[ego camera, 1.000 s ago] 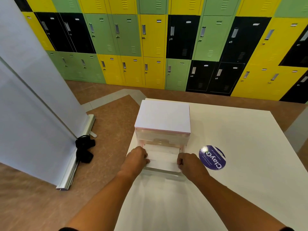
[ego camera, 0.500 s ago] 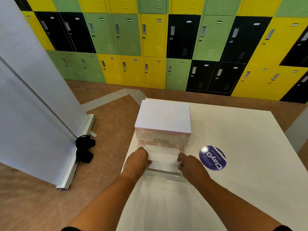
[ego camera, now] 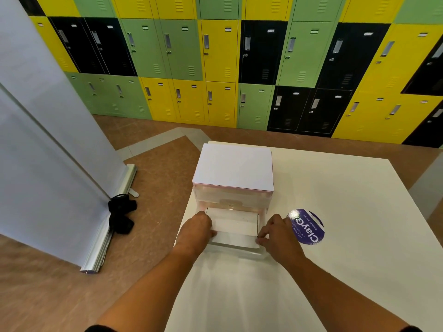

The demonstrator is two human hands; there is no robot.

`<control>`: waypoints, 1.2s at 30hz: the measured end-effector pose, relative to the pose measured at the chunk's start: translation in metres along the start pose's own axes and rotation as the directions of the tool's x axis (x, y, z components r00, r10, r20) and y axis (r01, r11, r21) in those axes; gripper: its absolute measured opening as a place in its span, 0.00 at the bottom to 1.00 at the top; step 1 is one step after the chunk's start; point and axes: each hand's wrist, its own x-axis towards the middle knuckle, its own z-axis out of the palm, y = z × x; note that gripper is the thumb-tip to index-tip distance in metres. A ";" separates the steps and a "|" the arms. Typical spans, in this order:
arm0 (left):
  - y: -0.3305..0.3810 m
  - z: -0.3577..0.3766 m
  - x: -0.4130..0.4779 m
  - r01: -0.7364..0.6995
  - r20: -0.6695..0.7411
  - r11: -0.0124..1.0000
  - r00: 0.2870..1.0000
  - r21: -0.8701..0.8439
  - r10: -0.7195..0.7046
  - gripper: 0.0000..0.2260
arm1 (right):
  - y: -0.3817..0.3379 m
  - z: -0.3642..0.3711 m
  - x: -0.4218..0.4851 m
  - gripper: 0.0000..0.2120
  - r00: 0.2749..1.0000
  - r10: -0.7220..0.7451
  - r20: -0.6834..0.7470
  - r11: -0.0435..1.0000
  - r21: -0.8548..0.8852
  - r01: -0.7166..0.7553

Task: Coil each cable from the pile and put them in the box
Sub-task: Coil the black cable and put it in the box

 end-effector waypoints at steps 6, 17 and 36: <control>-0.001 0.003 0.004 -0.008 0.001 0.999 1.000 0.039 0.008 0.11 | -0.009 0.004 0.006 0.05 0.998 0.020 0.065 0.985 -0.171 -0.009; -0.003 0.014 -0.001 -0.084 -0.067 0.982 0.993 0.171 0.097 0.08 | -0.015 0.020 0.017 0.12 0.989 0.110 0.098 0.943 -0.325 -0.073; 0.025 -0.004 -0.012 -0.237 -0.048 0.908 0.962 0.345 0.269 0.07 | -0.011 -0.008 -0.010 0.35 0.995 -0.070 0.073 0.963 -0.257 0.086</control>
